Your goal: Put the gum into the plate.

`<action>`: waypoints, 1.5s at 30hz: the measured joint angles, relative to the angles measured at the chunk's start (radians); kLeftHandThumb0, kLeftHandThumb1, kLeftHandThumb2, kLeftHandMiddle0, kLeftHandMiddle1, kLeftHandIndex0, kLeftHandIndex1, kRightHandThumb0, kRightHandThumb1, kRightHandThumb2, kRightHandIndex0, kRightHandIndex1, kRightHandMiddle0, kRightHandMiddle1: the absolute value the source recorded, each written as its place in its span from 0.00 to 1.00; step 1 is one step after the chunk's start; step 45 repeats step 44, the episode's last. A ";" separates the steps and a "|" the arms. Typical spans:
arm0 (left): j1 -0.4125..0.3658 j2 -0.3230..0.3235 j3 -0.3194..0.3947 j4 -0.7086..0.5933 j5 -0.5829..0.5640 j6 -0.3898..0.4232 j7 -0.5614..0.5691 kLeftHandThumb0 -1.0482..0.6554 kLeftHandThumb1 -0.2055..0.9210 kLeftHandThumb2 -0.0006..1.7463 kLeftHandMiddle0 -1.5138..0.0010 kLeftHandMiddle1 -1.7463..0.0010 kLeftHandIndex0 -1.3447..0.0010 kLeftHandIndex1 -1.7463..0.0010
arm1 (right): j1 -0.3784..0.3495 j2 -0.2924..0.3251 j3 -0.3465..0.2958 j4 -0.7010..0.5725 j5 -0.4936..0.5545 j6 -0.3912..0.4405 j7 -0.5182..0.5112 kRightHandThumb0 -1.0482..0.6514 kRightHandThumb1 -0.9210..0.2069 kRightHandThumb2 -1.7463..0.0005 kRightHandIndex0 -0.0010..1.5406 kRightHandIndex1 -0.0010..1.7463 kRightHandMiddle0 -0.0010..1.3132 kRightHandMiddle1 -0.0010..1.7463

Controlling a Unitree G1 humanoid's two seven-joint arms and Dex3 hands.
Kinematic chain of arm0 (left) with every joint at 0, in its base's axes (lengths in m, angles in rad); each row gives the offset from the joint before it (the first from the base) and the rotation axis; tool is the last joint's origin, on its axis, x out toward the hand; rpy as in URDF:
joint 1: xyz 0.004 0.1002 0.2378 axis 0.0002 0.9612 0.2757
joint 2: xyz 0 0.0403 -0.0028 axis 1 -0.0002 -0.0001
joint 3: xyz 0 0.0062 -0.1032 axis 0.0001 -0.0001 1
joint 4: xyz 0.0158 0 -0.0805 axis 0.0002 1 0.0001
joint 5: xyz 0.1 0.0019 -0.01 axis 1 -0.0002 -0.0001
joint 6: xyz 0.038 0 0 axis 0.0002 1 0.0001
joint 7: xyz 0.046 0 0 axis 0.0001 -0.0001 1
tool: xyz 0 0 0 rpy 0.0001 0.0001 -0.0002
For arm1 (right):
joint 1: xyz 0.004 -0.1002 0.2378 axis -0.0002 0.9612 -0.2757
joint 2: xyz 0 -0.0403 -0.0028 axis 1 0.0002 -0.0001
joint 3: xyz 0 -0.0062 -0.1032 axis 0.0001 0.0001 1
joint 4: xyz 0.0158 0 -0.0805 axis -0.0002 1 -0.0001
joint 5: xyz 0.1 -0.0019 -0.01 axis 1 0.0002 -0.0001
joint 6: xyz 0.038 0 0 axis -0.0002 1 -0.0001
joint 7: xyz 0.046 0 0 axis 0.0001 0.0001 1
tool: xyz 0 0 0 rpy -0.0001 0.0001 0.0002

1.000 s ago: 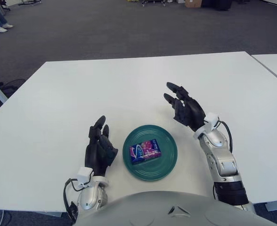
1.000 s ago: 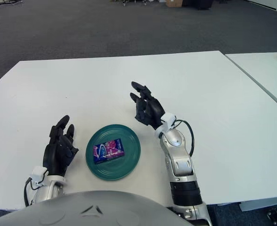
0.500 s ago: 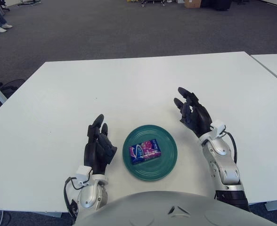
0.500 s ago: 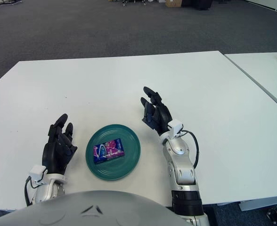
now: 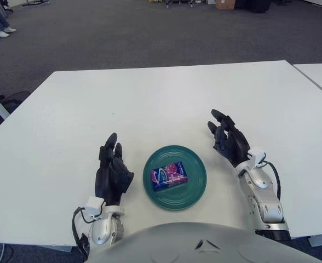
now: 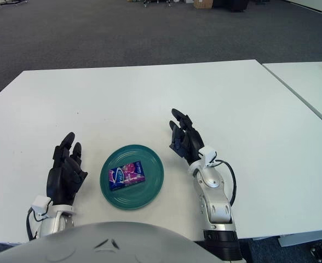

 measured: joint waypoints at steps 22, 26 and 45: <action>-0.007 0.001 -0.014 -0.017 0.025 0.059 -0.009 0.03 1.00 0.60 0.94 1.00 1.00 0.86 | 0.027 -0.010 0.024 0.172 -0.031 -0.207 0.010 0.16 0.00 0.37 0.02 0.00 0.00 0.10; -0.015 -0.002 -0.010 -0.018 0.009 0.092 -0.009 0.03 1.00 0.60 0.94 1.00 1.00 0.86 | 0.027 -0.011 0.014 0.193 -0.017 -0.240 0.017 0.16 0.00 0.37 0.02 0.00 0.00 0.08; -0.081 -0.023 0.022 0.074 -0.065 0.073 -0.018 0.03 1.00 0.57 0.94 1.00 1.00 0.84 | 0.010 0.016 0.033 0.340 -0.090 -0.472 -0.051 0.13 0.00 0.37 0.00 0.00 0.00 0.05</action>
